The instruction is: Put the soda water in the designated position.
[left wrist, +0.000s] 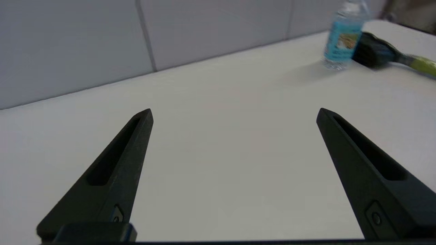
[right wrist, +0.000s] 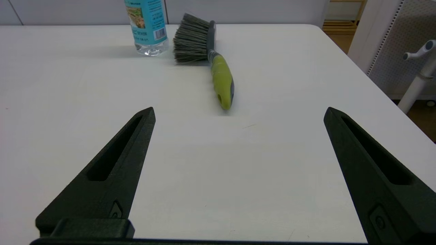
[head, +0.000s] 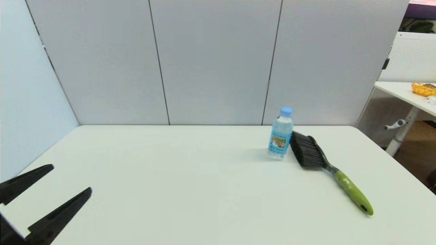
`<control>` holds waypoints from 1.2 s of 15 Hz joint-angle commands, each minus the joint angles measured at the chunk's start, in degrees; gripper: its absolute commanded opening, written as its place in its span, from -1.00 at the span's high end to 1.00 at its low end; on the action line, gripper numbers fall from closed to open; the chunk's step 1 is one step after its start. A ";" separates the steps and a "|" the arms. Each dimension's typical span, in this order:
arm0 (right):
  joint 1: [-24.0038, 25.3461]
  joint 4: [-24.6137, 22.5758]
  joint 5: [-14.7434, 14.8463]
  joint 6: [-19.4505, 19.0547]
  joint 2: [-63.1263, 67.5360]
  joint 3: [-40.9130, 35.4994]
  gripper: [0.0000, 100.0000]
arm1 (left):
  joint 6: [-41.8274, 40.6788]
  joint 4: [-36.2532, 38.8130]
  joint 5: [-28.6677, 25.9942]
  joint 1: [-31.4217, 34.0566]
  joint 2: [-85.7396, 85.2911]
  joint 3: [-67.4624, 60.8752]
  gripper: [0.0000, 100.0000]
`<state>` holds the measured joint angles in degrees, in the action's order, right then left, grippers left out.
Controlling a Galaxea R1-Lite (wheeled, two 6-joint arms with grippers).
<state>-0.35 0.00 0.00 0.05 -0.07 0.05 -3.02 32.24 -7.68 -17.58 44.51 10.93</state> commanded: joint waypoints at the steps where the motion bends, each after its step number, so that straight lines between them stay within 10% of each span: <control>1: 0.00 0.00 0.00 0.04 0.07 0.04 -1.00 | -0.14 -8.16 -0.41 13.62 -21.66 -3.90 -1.00; 18: 0.00 0.09 0.00 0.04 0.07 -0.05 -1.00 | 0.91 -32.24 6.89 17.58 -44.51 -10.93 -1.00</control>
<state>-0.33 0.02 0.00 0.10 -0.07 0.05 -2.34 0.02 -0.82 0.00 -0.02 0.02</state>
